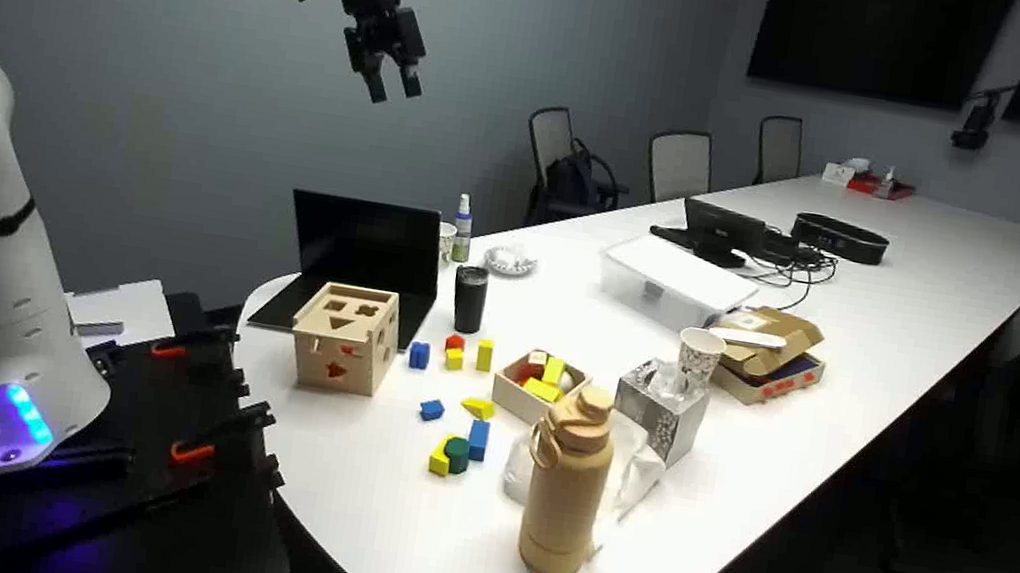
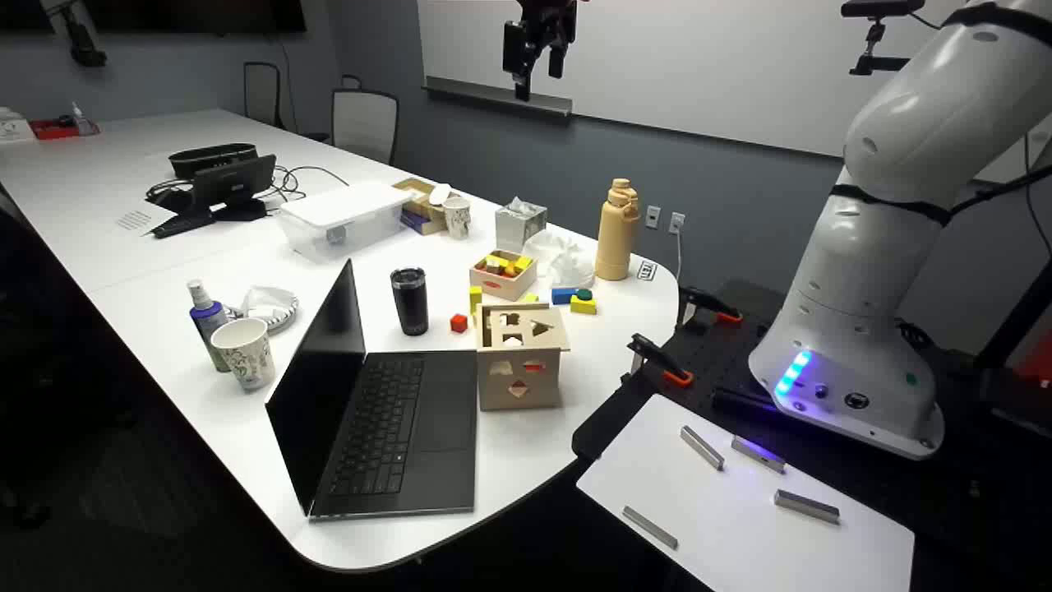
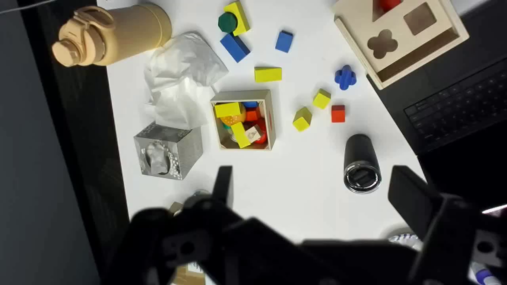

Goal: Use the napkin to wipe the table

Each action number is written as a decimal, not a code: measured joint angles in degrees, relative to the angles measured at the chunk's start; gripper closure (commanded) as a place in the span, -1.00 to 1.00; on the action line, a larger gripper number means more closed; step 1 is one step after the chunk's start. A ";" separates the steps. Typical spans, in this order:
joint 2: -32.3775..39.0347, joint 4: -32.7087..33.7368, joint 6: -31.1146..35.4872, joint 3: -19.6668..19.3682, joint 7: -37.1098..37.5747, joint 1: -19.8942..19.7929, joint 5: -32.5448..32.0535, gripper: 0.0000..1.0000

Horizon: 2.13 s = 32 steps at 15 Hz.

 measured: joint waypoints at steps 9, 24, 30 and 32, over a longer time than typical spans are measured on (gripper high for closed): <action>10.59 -1.00 14.12 -6.83 -0.21 -2.39 -7.47 -1.00; 43.93 5.79 29.52 -17.79 27.23 -5.31 -50.82 -1.00; 46.15 7.48 29.53 -17.73 27.97 -5.31 -50.60 -1.00; 46.35 7.53 29.53 -17.73 27.97 -5.38 -50.60 -1.00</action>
